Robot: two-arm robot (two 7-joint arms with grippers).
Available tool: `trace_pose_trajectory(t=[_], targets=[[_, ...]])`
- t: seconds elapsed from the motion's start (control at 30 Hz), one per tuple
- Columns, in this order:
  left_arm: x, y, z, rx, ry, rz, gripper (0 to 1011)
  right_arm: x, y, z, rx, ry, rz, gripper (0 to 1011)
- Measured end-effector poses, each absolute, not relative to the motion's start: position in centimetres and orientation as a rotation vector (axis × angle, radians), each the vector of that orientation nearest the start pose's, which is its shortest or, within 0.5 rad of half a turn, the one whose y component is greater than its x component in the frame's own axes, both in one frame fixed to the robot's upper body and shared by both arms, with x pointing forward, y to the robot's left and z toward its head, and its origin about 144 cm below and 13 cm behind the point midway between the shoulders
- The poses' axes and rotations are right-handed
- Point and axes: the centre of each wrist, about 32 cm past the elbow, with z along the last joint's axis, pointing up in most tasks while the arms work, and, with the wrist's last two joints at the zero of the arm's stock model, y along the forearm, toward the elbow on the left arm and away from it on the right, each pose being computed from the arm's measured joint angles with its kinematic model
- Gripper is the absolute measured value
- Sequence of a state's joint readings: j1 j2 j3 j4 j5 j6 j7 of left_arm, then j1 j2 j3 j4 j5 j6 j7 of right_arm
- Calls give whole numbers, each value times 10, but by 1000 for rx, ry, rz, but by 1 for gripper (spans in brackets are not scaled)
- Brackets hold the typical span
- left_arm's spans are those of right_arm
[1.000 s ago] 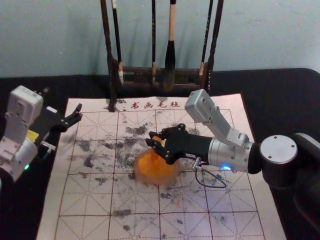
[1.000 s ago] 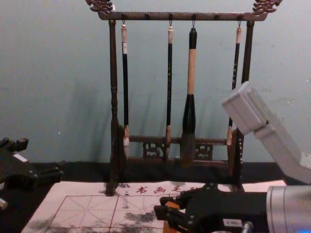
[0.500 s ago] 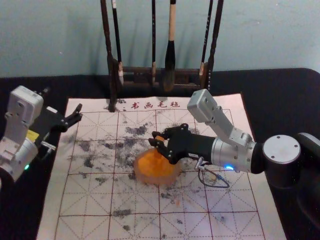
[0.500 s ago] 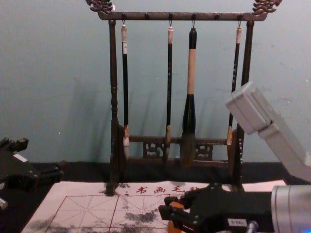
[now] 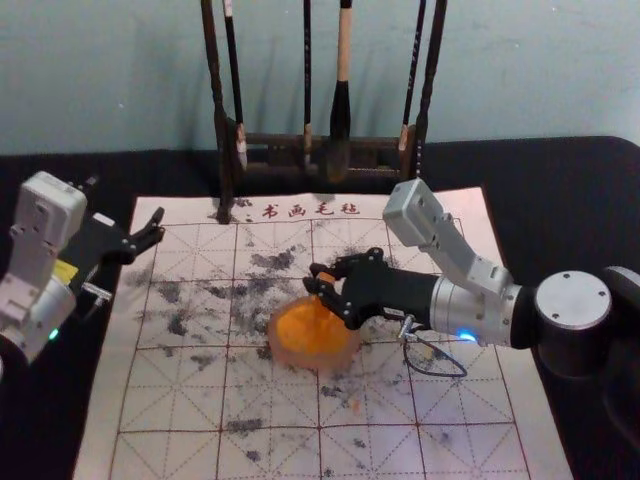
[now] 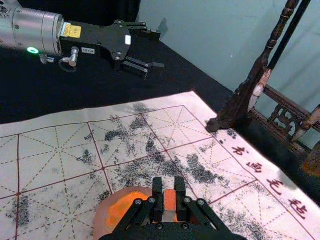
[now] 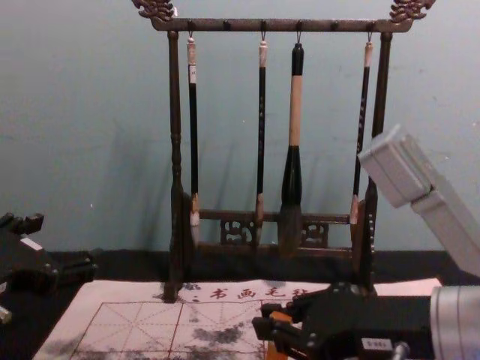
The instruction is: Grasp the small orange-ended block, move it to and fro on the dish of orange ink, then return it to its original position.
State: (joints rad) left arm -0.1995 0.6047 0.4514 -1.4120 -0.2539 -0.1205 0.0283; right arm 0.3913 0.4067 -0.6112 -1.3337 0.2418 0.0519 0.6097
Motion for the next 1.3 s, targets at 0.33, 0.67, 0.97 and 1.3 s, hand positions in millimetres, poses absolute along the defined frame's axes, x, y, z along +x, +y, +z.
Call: trace_pose_trajectory(t=[0.33, 0.67, 0.97, 1.3], targets=[[489, 310, 1140, 304, -285, 1248, 1001, 526, -213, 1157, -332, -88, -511, 143], [489, 310, 1140, 305, -285, 1248, 1001, 521, -217, 1158, -332, -94, -497, 143], [489, 310, 1140, 304, -285, 1248, 1001, 515, -217, 1157, -334, -96, -482, 143], [489, 310, 1140, 304, -285, 1248, 1001, 511, -214, 1157, -332, -92, -461, 143]])
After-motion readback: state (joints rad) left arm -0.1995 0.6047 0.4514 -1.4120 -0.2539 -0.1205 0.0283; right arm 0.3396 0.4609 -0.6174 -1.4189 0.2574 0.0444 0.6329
